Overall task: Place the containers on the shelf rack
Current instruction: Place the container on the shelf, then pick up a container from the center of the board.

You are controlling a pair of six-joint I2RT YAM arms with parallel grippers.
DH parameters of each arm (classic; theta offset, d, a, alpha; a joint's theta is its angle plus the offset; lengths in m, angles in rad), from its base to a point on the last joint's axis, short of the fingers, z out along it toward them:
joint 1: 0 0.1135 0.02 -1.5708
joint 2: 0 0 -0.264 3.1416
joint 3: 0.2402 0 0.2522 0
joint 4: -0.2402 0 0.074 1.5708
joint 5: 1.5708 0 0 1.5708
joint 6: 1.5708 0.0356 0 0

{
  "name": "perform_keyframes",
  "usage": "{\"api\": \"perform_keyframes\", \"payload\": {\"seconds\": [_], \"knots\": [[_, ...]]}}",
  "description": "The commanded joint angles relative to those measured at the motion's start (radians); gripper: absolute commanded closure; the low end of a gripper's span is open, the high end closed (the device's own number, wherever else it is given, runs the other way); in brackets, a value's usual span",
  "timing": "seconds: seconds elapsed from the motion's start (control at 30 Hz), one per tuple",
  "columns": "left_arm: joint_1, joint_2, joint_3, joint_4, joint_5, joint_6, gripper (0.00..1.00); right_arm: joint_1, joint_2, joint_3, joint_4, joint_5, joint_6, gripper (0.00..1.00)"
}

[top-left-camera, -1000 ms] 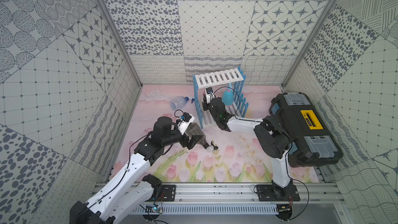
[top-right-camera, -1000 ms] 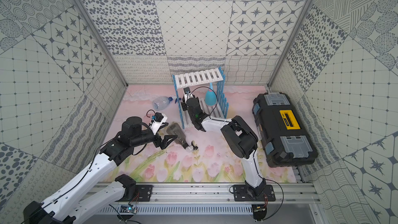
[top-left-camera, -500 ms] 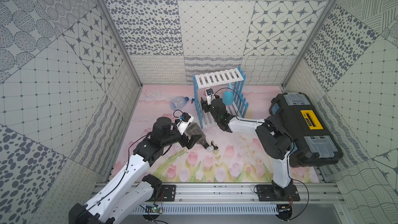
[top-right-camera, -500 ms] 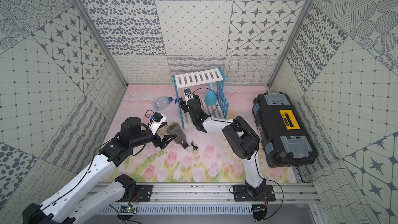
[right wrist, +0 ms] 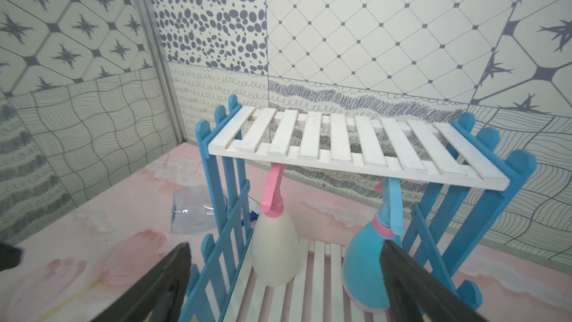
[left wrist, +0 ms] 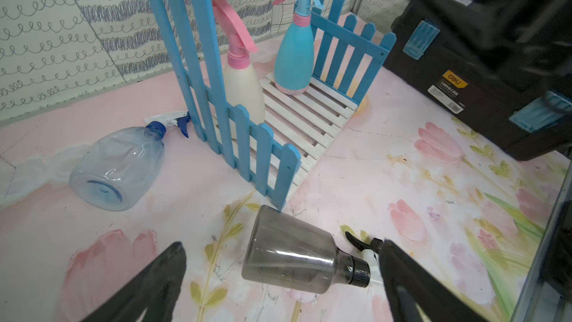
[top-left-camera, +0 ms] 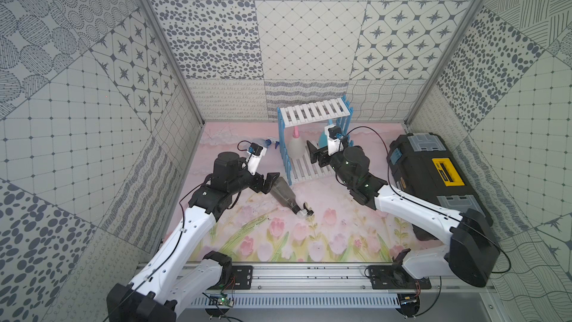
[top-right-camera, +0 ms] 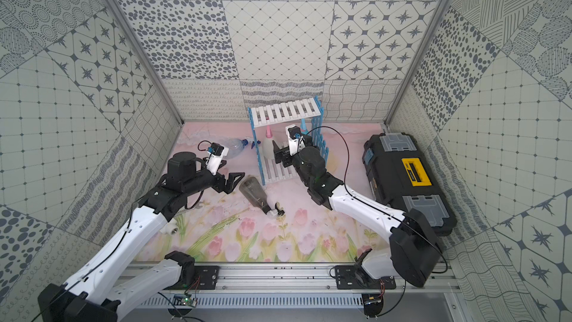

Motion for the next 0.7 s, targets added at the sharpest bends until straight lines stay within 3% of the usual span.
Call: {"api": "perform_keyframes", "payload": {"seconds": [0.0, 0.27, 0.67], "knots": [[0.081, 0.213, 0.201, -0.14, 0.019, 0.012, 0.01, -0.017, -0.092, -0.036, -0.155, -0.126, 0.038, 0.03], [0.172, 0.58, 0.478, -0.242, -0.054, 0.145, 0.01, -0.021, -0.283, -0.089, -0.347, -0.191, 0.054, 0.03], [0.183, 0.951, 0.802, -0.349, -0.118, 0.251, 0.01, -0.024, -0.43, -0.217, -0.417, -0.184, 0.154, 0.03]]}}
